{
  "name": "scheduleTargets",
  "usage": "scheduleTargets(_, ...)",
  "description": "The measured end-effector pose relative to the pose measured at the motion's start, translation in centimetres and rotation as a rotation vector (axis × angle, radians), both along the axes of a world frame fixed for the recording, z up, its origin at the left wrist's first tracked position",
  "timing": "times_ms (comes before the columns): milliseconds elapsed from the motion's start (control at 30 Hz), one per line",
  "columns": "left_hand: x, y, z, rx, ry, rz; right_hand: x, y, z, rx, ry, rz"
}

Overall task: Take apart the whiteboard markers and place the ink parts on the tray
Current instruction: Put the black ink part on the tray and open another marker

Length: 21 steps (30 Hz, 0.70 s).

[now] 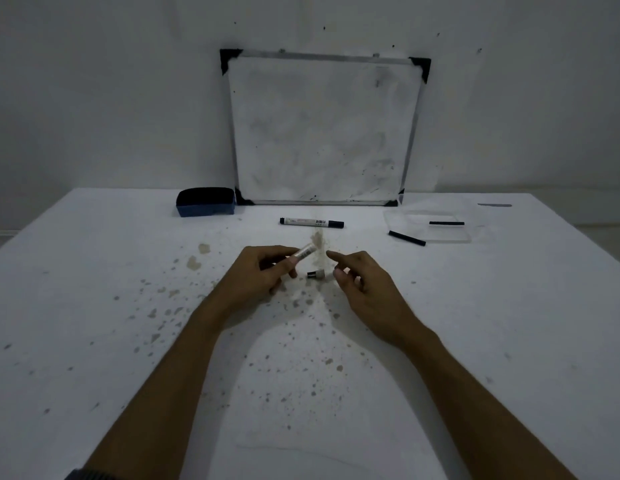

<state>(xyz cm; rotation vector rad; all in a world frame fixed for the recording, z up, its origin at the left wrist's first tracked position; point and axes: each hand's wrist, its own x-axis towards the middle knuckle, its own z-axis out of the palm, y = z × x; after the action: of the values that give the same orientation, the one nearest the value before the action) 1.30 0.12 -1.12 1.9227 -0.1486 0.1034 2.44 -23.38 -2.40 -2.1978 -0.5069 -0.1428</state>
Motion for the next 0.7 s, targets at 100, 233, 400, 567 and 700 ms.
scheduleTargets(100,0.3,0.6,-0.1,-0.128,0.043,0.082,1.0,1.1,0.0,-0.170,-0.026,-0.008)
scheduleTargets(233,1.2,0.6,0.5,-0.516,0.208,0.021,2.1,2.9,-0.7,-0.213,-0.080,-0.028)
scheduleTargets(400,1.1,-0.3,0.2,-0.502,0.226,-0.049,2.2,1.7,0.2,0.227,0.046,-0.097)
scheduleTargets(567,0.8,-0.4,0.2,-0.275,0.189,-0.130,2.1,0.4,0.9,0.581,0.255,-0.121)
scheduleTargets(700,0.3,-0.9,0.5,-0.162,0.178,-0.148,2.3,0.7,1.0,0.706,0.290,-0.123)
